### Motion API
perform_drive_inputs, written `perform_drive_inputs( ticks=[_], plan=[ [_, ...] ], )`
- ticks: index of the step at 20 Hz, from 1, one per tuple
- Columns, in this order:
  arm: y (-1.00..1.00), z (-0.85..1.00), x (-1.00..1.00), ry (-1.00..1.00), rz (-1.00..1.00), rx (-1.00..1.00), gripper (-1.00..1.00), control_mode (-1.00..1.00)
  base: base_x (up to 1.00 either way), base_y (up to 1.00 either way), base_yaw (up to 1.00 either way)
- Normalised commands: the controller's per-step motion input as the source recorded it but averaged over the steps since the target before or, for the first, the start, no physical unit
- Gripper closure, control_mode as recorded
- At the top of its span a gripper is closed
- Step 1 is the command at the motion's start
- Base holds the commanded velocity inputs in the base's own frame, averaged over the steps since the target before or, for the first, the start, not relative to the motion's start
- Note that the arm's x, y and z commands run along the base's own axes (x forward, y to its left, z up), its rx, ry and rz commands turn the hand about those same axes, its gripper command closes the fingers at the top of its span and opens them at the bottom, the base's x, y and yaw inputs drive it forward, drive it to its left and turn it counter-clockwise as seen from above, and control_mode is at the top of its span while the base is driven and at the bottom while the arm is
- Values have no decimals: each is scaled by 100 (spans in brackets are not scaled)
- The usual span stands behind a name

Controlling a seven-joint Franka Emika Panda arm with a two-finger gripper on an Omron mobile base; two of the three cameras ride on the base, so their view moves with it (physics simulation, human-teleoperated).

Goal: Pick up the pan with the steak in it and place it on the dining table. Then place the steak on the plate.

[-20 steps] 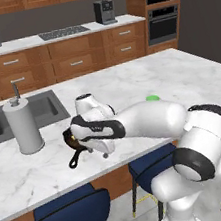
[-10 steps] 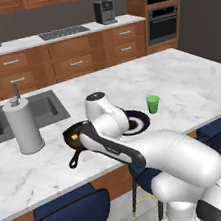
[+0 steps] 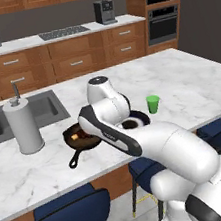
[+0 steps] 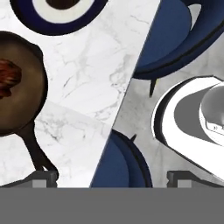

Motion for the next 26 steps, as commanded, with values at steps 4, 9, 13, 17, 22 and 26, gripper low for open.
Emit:
perform_drive_inputs(
  ticks=[4, 9, 13, 17, 22, 26],
  plan=[
    [2, 0, 57, 10, -1, -3, -100, -100, 0, 0, 0],
    [0, -5, 57, 8, -2, -4, -100, -100, 0, 0, 0],
    [1, -5, 38, 4, -1, -3, -100, -100, 0, 0, 0],
    [0, 0, 1, 1, 0, 0, -100, -100, 0, 0, 0],
    [1, -11, 9, 2, -1, 0, -100, -100, 0, 0, 0],
    [0, -32, 0, 1, -3, 0, -100, -100, 0, 0, 0]
  ],
)
